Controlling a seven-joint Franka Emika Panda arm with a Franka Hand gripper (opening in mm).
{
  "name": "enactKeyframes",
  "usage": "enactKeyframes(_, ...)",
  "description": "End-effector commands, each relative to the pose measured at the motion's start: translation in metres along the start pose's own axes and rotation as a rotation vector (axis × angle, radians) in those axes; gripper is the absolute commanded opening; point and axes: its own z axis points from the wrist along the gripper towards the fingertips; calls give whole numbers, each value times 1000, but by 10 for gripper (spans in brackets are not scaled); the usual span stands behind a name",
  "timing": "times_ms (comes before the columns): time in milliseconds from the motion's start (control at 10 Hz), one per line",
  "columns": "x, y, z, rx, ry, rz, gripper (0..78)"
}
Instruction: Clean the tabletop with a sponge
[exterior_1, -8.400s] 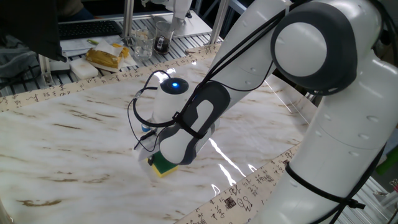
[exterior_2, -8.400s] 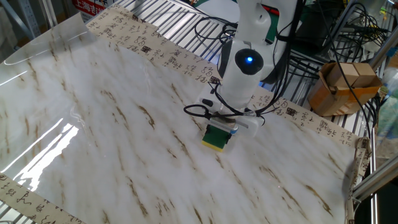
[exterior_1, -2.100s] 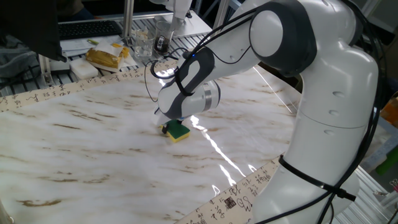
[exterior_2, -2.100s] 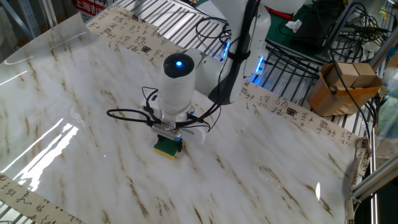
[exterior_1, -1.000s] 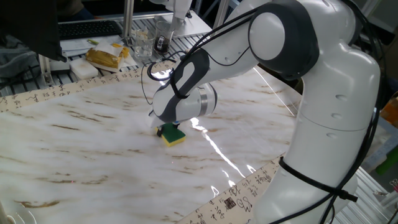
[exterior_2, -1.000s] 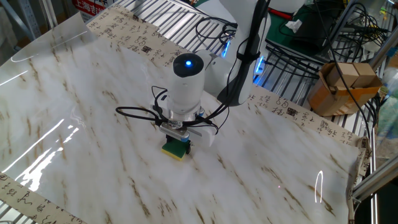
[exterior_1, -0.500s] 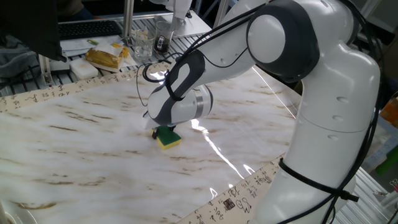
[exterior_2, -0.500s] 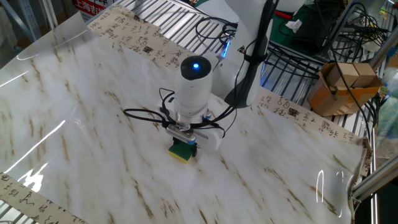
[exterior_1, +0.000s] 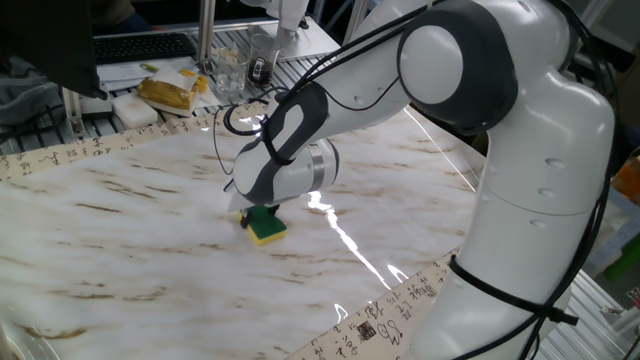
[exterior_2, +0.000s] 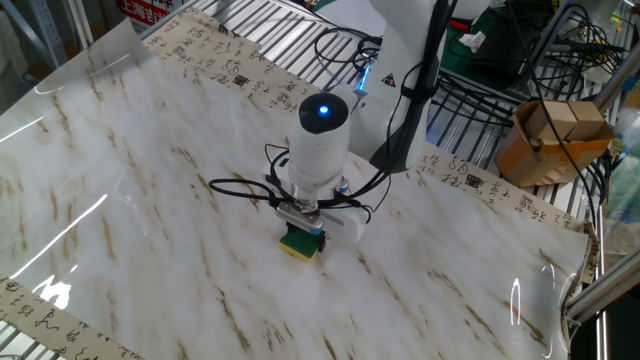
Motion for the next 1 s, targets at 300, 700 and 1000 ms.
enactKeyframes(300, 1, 1, -13, 7, 31, -1, 11)
enactKeyframes(700, 2, 22, -14, 2, 32, 44, 11)
enactKeyframes(1000, 7, 31, -1, 1, 12, 61, 11)
